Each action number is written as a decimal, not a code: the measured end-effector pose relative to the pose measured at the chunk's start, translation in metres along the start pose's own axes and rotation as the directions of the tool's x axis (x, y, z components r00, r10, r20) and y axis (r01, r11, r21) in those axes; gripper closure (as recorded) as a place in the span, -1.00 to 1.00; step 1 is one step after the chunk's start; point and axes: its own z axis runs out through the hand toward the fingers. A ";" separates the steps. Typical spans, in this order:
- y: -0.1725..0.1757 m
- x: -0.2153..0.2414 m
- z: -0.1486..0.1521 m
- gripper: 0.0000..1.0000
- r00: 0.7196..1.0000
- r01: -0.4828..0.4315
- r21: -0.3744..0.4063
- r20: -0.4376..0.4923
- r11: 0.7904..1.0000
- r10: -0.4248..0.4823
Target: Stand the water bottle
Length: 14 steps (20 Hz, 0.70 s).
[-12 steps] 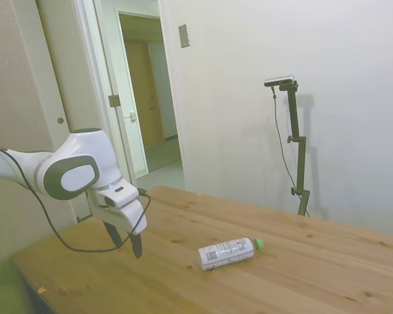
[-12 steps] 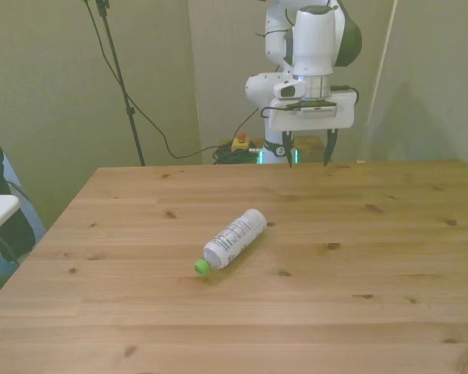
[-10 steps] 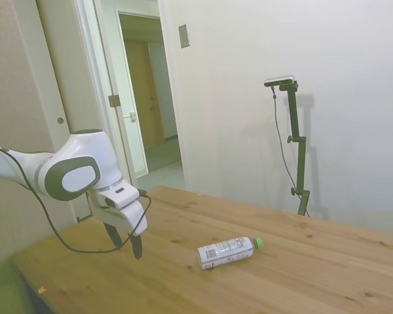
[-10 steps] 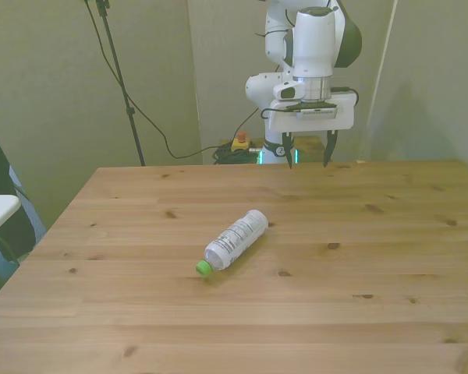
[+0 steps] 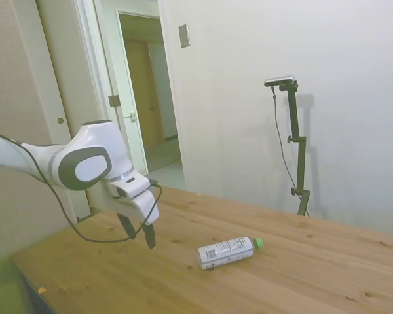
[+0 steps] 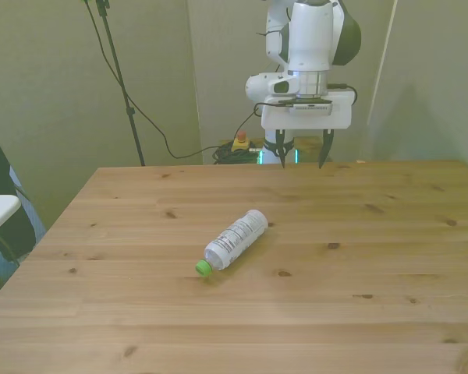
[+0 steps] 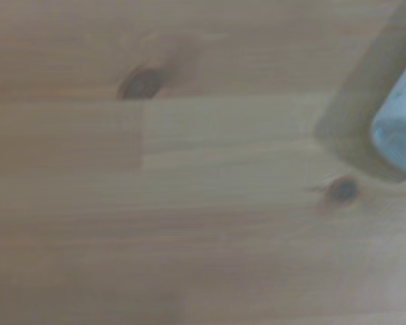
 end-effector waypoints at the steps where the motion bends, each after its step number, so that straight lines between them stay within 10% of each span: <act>1: 0.001 0.017 -0.001 -1.00 1.000 -0.021 0.001 -0.010 1.000 0.021; 14: -0.011 0.178 0.021 -1.00 0.968 -0.211 0.029 -0.134 0.977 0.213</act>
